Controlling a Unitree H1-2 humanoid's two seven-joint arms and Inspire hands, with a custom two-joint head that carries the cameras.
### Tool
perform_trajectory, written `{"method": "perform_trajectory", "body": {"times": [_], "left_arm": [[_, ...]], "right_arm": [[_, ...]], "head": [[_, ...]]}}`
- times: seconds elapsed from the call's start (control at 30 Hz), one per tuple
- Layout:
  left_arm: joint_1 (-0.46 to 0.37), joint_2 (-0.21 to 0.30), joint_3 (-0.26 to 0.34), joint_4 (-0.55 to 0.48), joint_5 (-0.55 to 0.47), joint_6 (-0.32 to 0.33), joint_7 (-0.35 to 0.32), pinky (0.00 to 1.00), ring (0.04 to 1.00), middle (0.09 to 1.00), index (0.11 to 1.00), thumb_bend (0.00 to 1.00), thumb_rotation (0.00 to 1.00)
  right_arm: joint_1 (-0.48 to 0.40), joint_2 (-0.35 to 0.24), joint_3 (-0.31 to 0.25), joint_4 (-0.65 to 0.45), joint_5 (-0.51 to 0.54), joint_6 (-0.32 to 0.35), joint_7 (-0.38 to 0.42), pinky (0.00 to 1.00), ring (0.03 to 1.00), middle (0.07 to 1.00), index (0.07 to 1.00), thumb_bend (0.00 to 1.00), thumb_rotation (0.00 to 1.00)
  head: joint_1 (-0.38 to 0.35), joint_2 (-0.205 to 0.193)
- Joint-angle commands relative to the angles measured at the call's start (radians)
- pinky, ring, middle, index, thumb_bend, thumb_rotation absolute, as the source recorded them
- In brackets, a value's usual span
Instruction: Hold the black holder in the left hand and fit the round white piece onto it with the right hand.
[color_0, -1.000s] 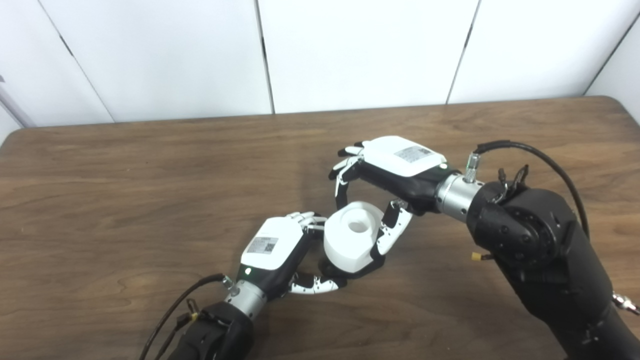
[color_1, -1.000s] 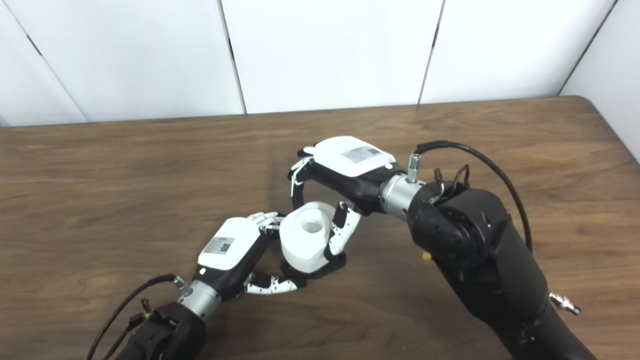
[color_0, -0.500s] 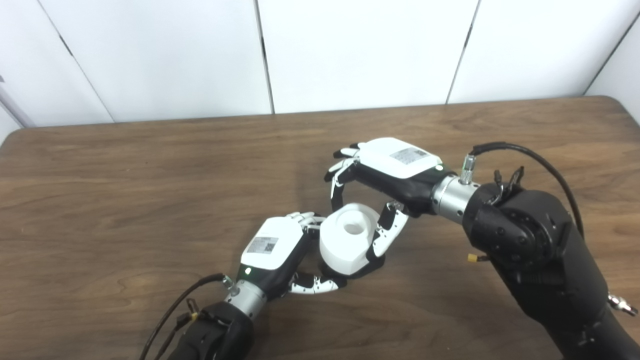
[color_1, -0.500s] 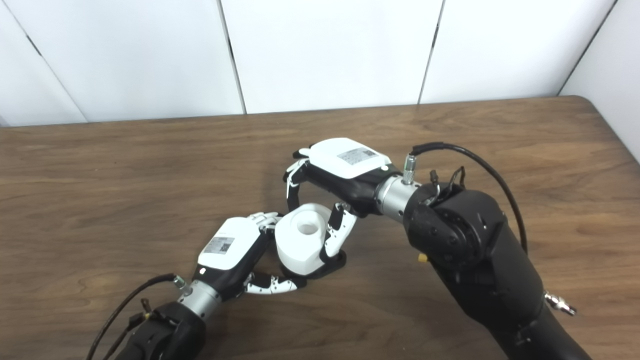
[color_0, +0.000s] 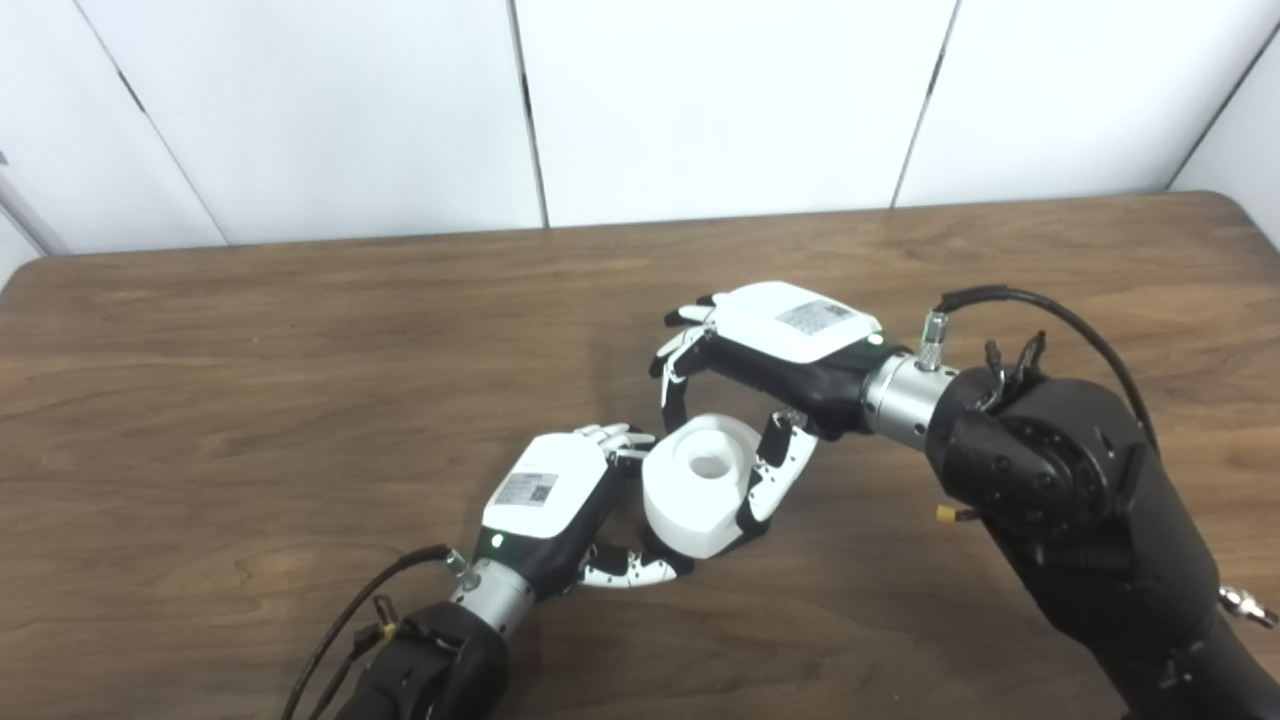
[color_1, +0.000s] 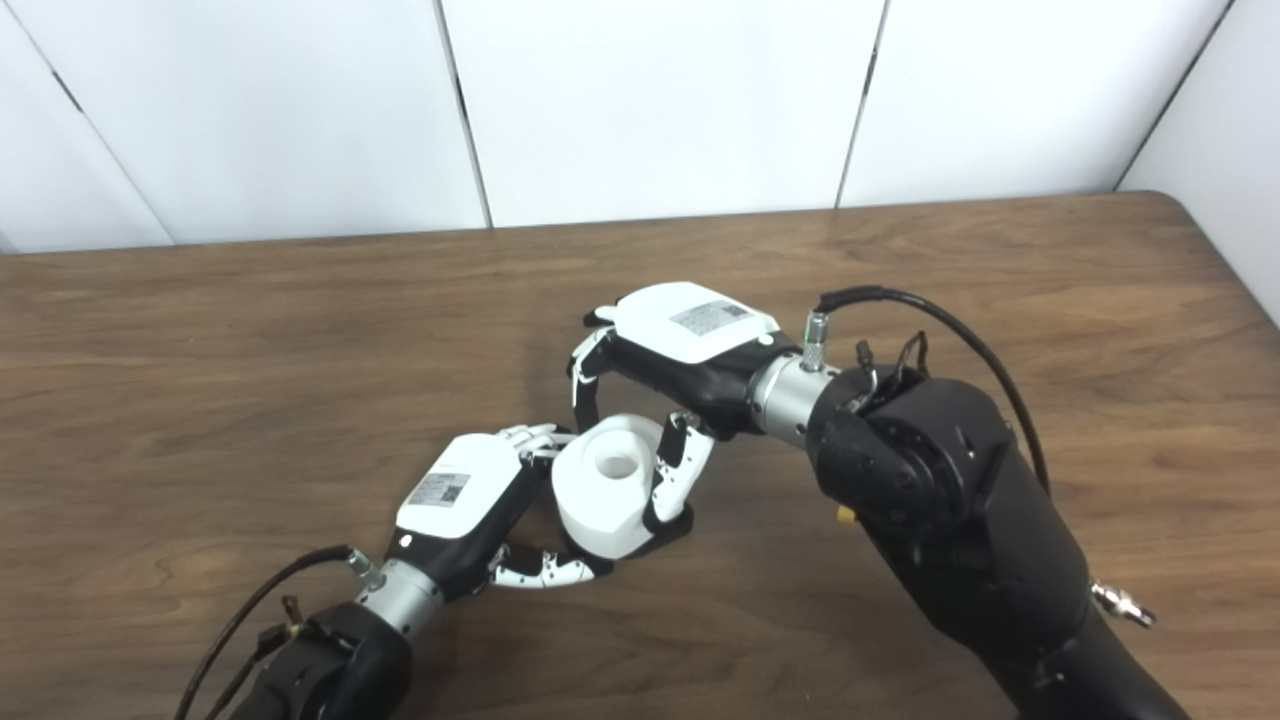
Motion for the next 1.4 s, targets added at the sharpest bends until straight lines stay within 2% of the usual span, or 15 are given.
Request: {"method": "perform_trajectory", "body": {"times": [0.0, 0.5, 1.03, 1.37], "left_arm": [[0.019, 0.007, -0.02, 0.013, 0.011, 0.009, -0.056, 0.86, 0.87, 0.812, 0.489, 0.51, 0.05], [0.021, 0.014, -0.019, 0.006, 0.012, 0.005, -0.063, 0.86, 0.869, 0.812, 0.489, 0.51, 0.05], [0.023, 0.014, -0.013, 0.005, 0.006, -0.006, -0.053, 0.85, 0.862, 0.804, 0.489, 0.51, 0.05], [0.022, 0.017, -0.012, -0.007, 0.007, 0.005, -0.072, 0.86, 0.867, 0.809, 0.489, 0.51, 0.05]], "right_arm": [[-0.037, -0.007, -0.008, -0.029, -0.01, -0.018, 0.0, 1.0, 0.962, 0.819, 0.481, 0.53, 0.14], [-0.039, -0.004, -0.003, -0.017, -0.04, -0.044, -0.014, 1.0, 0.953, 0.812, 0.481, 0.53, 0.14], [-0.02, 0.021, 0.007, -0.021, -0.044, -0.034, -0.004, 1.0, 0.954, 0.816, 0.481, 0.53, 0.14], [-0.015, 0.024, 0.013, -0.022, -0.063, -0.039, 0.009, 1.0, 0.954, 0.821, 0.481, 0.53, 0.14]], "head": [[-0.001, 0.001], [-0.005, 0.005], [-0.009, 0.014], [-0.013, 0.018]]}}
